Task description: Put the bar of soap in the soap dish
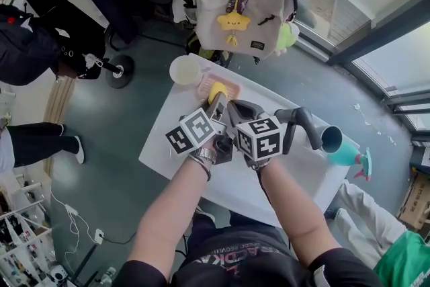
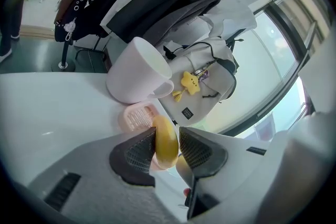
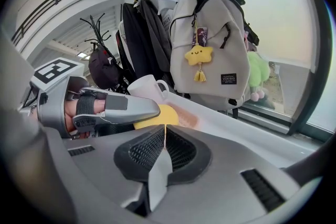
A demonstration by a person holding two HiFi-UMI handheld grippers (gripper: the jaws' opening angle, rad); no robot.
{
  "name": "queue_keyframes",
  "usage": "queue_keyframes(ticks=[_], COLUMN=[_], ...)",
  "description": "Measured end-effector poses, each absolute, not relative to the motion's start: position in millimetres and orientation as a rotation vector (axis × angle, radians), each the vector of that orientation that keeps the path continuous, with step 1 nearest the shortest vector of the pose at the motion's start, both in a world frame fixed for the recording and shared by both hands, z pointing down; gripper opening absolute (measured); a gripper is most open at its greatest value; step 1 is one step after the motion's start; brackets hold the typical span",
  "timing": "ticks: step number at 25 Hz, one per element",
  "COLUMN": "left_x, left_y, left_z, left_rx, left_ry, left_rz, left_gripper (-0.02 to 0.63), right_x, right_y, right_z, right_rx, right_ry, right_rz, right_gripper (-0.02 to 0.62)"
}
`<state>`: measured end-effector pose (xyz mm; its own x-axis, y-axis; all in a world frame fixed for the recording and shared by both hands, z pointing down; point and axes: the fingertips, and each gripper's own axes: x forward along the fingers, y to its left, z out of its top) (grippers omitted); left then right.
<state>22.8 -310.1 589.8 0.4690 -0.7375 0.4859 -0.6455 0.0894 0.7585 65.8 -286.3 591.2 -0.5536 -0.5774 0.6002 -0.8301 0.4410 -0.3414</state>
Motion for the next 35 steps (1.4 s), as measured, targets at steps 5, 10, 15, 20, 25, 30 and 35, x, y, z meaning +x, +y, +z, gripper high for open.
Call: queue_keyframes(ticks=[5,10,15,20,25,30,35], left_x=[13,5,1,3,-1,-1,0], left_y=[-305,-300,-296,-292,-289,-292,-292], left_z=[589,589,597,600,606,607,607], left_rx=[1.593,1.582,1.534,1.498,1.49,1.493,1.503], left_ry=[-1.247,-1.259,-1.259,-1.242,-1.265,-1.267,-1.262], left_rz=[-0.114,-0.122,-0.138,-0.165,-0.149,-0.16,-0.148], left_gripper=[0.133,0.097,0.098,0.098,0.098,0.098,0.098], right_x=[61,59,57,56,56,62,57], right_y=[-285,-286,-293,-302,-297,-266,-259], right_z=[591,594,595,594,589,585,594], right_rx=[1.179,1.188,1.185,1.199,1.206,1.18,1.064], right_ry=[-2.306,-2.295,-2.282,-2.282,-2.306,-2.303,-2.262], right_rz=[0.865,0.866,0.825,0.791,0.748,0.66,0.508], right_gripper=[0.014,0.014,0.014,0.012,0.014,0.114,0.141])
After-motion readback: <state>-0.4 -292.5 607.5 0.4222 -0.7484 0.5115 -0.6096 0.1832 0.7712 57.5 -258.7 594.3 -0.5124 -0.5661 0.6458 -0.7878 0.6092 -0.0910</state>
